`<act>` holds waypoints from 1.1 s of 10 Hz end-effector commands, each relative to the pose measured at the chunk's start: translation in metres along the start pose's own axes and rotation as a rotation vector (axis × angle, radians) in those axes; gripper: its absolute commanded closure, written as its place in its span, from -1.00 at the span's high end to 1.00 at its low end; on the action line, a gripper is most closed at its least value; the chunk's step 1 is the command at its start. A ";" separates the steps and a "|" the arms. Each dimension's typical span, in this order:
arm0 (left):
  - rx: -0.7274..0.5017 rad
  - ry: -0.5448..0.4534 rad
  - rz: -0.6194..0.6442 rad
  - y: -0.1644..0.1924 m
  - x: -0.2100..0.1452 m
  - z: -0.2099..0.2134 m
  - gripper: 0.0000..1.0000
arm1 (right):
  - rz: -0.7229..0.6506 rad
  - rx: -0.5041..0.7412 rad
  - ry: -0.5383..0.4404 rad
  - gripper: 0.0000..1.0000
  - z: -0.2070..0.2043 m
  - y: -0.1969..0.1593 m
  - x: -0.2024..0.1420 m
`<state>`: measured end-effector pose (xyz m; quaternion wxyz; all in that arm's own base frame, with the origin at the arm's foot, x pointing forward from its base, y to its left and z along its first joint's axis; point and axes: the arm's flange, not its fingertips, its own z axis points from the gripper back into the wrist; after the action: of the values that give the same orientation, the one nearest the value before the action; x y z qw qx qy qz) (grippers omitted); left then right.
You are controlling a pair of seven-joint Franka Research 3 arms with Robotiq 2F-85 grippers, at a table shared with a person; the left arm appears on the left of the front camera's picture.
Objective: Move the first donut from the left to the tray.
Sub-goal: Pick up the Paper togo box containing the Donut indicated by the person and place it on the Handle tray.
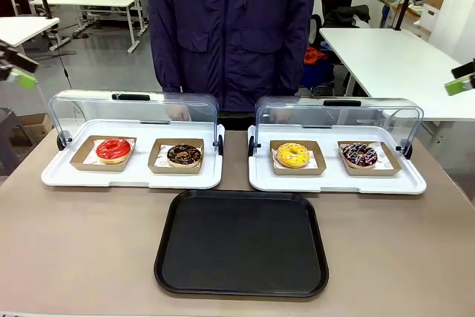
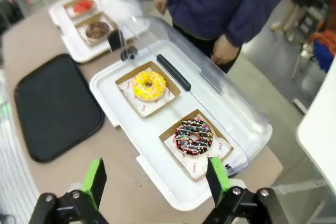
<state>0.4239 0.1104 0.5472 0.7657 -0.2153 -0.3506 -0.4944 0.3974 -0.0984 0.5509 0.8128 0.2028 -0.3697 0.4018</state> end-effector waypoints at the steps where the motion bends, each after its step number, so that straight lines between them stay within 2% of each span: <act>1: -0.031 -0.092 -0.048 0.017 -0.029 0.009 1.00 | -0.016 0.070 -0.079 1.00 0.001 -0.022 -0.015; 2: -0.029 -0.125 -0.110 0.020 -0.040 0.013 1.00 | -0.020 0.068 -0.107 1.00 0.008 -0.028 -0.025; 3: 0.019 -0.095 -0.112 0.018 -0.044 0.013 1.00 | 0.025 0.067 -0.123 1.00 0.008 -0.026 -0.036; 4: 0.002 -0.086 -0.059 0.010 -0.042 0.018 1.00 | -0.021 0.041 -0.079 1.00 0.007 -0.017 -0.026; 7: 0.009 -0.080 -0.071 0.012 -0.052 0.018 1.00 | -0.033 0.048 -0.085 1.00 0.007 -0.021 -0.034; 11: -0.054 -0.172 -0.066 0.036 -0.085 0.034 1.00 | -0.030 0.118 -0.192 1.00 0.027 -0.064 -0.055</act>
<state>0.4130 0.1900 0.5072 0.7305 -0.2424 -0.3927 -0.5034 0.4017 -0.1703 0.5279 0.7850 0.2762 -0.4033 0.3806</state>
